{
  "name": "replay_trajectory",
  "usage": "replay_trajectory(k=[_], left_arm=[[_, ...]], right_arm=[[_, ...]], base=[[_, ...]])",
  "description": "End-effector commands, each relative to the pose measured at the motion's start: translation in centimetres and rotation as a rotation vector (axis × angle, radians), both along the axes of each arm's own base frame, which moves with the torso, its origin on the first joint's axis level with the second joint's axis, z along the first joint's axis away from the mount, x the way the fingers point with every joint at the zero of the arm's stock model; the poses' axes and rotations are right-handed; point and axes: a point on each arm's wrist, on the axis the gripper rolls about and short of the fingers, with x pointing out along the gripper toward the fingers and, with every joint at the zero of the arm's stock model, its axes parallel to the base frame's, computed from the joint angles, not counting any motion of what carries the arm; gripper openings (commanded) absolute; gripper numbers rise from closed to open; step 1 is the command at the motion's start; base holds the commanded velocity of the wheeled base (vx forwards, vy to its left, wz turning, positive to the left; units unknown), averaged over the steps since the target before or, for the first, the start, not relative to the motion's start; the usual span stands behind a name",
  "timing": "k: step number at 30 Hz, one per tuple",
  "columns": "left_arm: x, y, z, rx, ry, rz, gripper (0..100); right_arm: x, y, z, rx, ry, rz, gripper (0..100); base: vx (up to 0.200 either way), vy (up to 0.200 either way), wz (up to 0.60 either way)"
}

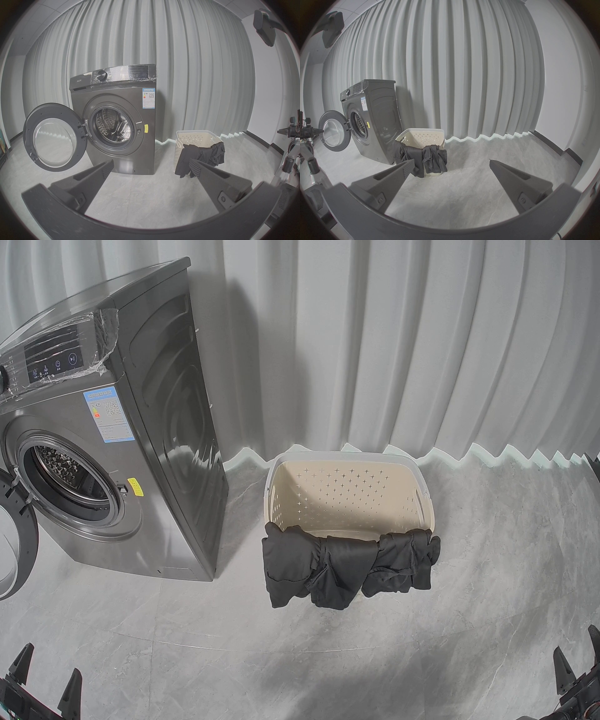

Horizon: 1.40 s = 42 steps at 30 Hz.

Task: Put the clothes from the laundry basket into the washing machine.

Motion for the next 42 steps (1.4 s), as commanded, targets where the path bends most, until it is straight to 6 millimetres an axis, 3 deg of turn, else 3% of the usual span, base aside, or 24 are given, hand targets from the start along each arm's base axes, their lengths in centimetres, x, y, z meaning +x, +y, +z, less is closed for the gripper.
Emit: replay_trajectory(k=[1, 9, 25, 29, 30, 31, 33, 36, 37, 42], left_arm=[[0.0, 0.0, -0.5, 0.001, 0.003, 0.0, 100], [0.0, 0.0, -0.5, -0.002, 0.003, 0.0, 100], [0.0, 0.0, -0.5, -0.004, 0.003, 0.0, 100], [0.0, 0.0, -0.5, -0.002, 0.003, 0.0, 100], [0.0, 0.0, -0.5, -0.002, 0.003, 0.0, 100], [0.0, 0.0, -0.5, -0.002, 0.003, 0.0, 100], [0.0, 0.0, -0.5, 0.001, 0.003, 0.0, 100], [0.0, 0.0, -0.5, 0.001, 0.003, 0.0, 100], [0.0, 0.0, -0.5, 0.001, 0.003, 0.0, 100], [0.0, 0.0, -0.5, 0.002, 0.003, 0.0, 100]], right_arm=[[-0.1, 0.0, -0.2, 0.0, -0.008, -0.001, 100], [-0.1, 0.0, -0.2, -0.001, -0.008, 0.001, 100], [0.0, 0.0, -0.2, 0.012, -0.025, -0.008, 100], [-0.5, 0.0, 1.7, 0.005, -0.118, 0.001, 100], [-1.2, 0.0, 3.8, 0.006, -0.187, 0.003, 100], [-1.2, 0.0, 3.8, 0.006, -0.187, 0.003, 100], [-1.5, 0.0, 4.6, 0.006, -0.157, 0.012, 100], [-0.2, 0.0, 3.8, 0.007, 0.075, 0.11, 100], [-0.1, 0.0, 3.7, 0.007, 0.082, 0.114, 100], [3.5, 0.3, 5.2, 0.009, 0.289, 0.185, 100]], base=[[0.0, 0.0, 0.0], [0.0, -0.15, 0.0], [0.013, 0.0, 0.0], [0.2, 0.0, 0.0], [0.2, 0.0, 0.0], [0.2, 0.0, 0.0], [0.2, 0.0, 0.0], [0.0, 0.0, 0.0], [0.0, 0.0, 0.0], [0.0, 0.0, 0.0]])
